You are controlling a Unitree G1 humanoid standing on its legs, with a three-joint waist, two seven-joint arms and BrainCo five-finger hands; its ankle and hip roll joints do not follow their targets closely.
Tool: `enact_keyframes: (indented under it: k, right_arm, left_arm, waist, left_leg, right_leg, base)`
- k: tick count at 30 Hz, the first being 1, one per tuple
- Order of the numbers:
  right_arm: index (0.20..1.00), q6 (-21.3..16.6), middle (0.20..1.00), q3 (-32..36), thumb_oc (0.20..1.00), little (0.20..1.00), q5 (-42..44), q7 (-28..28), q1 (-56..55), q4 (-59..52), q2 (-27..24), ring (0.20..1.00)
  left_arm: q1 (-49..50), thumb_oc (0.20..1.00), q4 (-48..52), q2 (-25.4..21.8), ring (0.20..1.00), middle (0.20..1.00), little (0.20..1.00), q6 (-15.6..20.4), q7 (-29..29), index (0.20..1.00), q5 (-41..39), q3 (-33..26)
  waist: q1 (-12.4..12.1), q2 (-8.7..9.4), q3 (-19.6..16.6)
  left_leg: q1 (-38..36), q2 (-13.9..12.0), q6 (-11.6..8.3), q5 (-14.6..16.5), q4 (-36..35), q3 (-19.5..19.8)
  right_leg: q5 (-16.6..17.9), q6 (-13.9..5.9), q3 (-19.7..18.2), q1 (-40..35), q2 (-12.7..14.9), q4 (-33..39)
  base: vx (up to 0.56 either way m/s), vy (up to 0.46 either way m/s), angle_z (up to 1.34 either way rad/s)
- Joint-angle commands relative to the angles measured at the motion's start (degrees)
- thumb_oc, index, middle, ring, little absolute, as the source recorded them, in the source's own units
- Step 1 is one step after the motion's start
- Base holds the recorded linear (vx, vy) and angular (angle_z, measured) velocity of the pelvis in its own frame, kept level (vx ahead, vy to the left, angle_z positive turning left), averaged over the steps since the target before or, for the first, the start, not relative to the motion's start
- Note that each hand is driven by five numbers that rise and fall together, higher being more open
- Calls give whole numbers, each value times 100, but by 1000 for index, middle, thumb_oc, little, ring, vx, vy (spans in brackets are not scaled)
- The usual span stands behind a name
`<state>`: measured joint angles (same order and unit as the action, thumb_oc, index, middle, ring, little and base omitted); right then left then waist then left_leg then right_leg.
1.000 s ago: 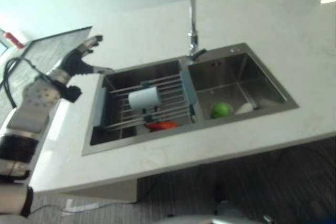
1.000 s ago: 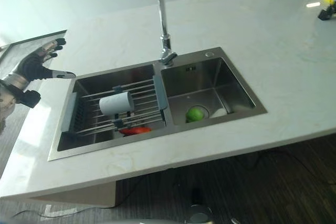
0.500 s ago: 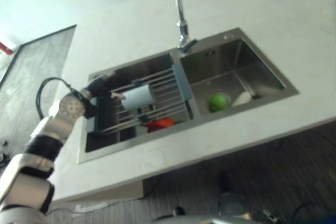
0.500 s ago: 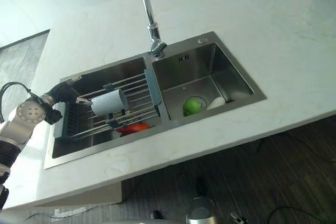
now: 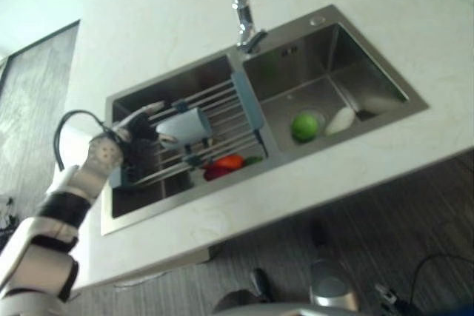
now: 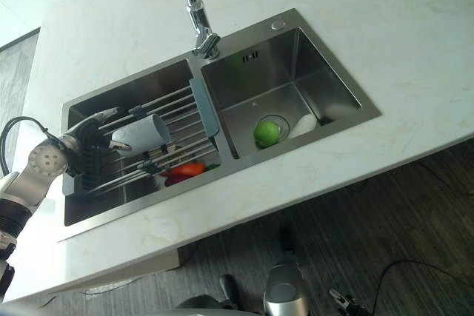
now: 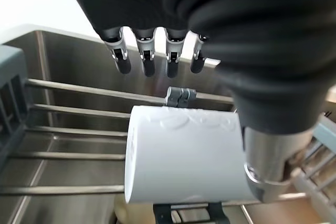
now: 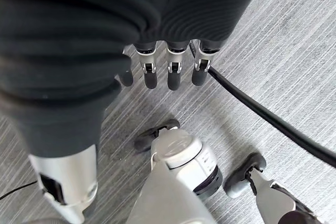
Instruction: Place the dishes in the dishwasher.
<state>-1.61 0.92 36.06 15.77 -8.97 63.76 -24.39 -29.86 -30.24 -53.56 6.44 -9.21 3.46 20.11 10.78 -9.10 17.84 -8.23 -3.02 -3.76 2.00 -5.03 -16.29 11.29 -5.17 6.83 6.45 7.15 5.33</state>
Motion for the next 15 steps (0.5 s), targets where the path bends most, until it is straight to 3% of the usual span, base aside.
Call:
enact_keyframes:
  k: [1, 15]
  right_arm:
    - [1000, 66, 1000, -75, 1000, 1000, 77, -49, 125, 40, -25, 1000]
    - [1000, 102, 1000, -97, 1000, 1000, 128, -83, 163, -121, -78, 1000]
  left_arm:
    - [-438, 1000, -156, -201, 1000, 1000, 1000, 162, 168, 1000, 84, -197]
    - [-428, 1000, -28, -55, 1000, 1000, 1000, 59, 135, 1000, 94, 3]
  waist:
    - [149, 255, 30]
    - [208, 231, 208]
  left_leg:
    - [579, 151, 151, 29, 165, 301]
    - [701, 174, 160, 27, 235, 294]
  right_leg:
    - [-1018, -542, -114, -542, 314, -324]
    - [-1000, -542, -139, -395, 346, -398]
  base:
    - [0, 0, 0]
    - [0, 0, 0]
